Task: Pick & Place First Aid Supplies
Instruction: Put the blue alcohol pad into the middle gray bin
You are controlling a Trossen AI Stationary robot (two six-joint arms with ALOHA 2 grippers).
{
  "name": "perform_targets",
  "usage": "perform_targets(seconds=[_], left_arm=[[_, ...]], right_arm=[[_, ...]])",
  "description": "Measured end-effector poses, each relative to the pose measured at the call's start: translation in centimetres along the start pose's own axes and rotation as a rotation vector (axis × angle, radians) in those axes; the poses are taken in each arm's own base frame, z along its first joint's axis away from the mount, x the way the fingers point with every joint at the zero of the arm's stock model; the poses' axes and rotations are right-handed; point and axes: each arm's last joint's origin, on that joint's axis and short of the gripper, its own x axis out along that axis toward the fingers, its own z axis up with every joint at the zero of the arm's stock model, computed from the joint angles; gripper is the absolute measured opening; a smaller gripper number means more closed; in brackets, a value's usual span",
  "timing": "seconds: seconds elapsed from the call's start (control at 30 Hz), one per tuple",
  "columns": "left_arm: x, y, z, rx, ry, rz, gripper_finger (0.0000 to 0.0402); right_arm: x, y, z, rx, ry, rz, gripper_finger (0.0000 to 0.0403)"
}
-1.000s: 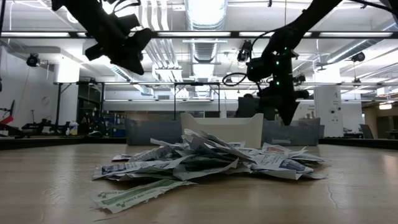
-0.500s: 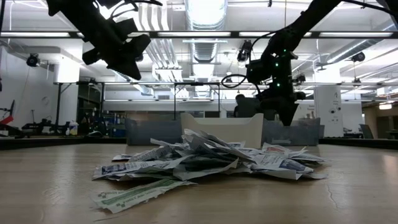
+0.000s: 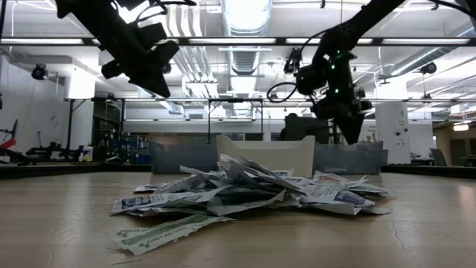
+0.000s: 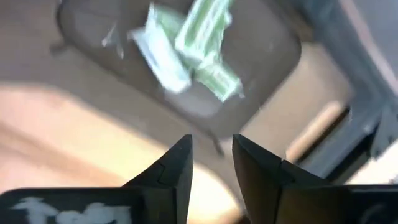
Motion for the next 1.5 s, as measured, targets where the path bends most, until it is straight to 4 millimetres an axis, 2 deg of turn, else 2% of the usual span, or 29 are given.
perform_targets(seconds=[0.2,0.53,0.8,1.03,1.13,1.33,1.5], left_arm=[[0.0,-0.4,-0.3,0.004,0.086,-0.13,0.0],[-1.1,-1.8,-0.7,-0.047,0.136,-0.295,0.0],[-3.2,-3.9,-1.4,-0.086,0.132,-0.458,0.0],[-5.3,-5.3,-2.6,-0.129,0.177,-0.548,0.0],[-5.7,-5.9,-3.4,-0.122,0.201,-0.559,0.0],[-4.3,-8.3,-5.8,-0.053,0.3,-0.523,0.0],[-2.5,-10.6,-7.7,0.083,0.394,-0.513,0.0]], right_arm=[[-3.2,1.0,-2.4,-0.029,-0.063,0.009,0.0122],[-10.6,2.5,-7.7,-0.098,-0.409,0.105,0.0114],[-14.7,2.6,-11.5,-0.167,-0.681,0.209,0.01],[-16.1,2.5,-13.5,-0.202,-0.774,0.257,0.0087],[-16.4,2.6,-14.0,-0.217,-0.786,0.267,0.0081],[-16.5,3.0,-14.5,-0.266,-0.798,0.271,0.007],[-16.5,3.1,-14.7,-0.293,-0.804,0.269,0.0069]])
